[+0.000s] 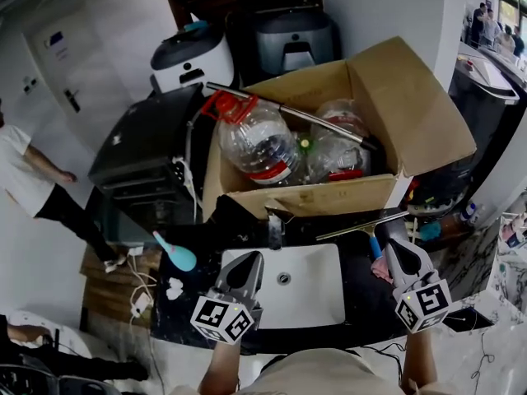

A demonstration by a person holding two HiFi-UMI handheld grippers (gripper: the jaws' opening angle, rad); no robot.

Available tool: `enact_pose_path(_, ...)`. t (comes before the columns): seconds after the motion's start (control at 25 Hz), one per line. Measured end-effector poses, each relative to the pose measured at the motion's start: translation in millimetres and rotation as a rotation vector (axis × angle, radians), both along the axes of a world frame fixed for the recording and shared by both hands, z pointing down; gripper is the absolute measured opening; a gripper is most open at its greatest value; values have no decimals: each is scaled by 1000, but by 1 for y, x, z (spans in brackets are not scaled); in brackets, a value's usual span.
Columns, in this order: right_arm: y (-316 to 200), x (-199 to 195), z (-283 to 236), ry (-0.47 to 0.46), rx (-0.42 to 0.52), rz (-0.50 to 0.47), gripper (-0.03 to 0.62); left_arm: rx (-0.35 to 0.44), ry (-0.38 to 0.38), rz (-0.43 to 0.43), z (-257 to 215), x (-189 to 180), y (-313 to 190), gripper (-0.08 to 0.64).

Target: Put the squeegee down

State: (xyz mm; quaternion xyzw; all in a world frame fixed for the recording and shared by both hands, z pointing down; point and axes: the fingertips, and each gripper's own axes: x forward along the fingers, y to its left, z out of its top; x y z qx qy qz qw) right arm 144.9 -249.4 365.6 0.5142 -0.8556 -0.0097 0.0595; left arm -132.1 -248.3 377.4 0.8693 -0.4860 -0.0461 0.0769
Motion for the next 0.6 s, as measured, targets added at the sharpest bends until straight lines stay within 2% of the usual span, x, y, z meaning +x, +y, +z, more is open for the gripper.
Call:
enact_pose_path(0.12, 0, 8, 4, -16, -16, 13, 2, -16, 35, -6, -1, -4, -2, 15)
enact_pose_path(0.36, 3, 11, 21, -31, -59, 28, 2, -22, -18, 4, 6, 2, 0, 15)
enact_pose_path(0.6, -1, 5, 27, 8, -59, 22, 2, -22, -45, 3, 11, 4, -4, 15)
